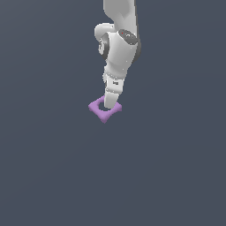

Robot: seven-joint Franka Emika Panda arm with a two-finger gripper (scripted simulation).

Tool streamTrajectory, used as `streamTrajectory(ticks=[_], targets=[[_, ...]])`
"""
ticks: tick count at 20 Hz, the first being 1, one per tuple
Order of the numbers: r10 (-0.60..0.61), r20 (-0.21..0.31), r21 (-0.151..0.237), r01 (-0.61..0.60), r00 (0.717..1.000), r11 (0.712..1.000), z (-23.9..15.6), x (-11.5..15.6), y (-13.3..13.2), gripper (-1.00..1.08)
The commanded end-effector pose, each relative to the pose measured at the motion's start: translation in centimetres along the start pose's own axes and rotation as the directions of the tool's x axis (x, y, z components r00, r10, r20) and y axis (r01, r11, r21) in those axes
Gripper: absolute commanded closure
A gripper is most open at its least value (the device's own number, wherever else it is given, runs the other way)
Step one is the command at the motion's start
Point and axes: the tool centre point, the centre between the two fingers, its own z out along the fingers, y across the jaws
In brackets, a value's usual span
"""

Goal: Pick up the object and move it to a goal position.

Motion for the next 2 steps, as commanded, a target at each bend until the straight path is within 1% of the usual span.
streamTrajectory(ticks=[1, 2], targets=[[0.001, 0.0, 0.001, -0.001, 1.0, 1.0, -0.31, -0.04, -0.08, 1.08], [0.001, 0.0, 0.001, -0.001, 1.0, 1.0, -0.33, -0.05, -0.08, 1.08]])
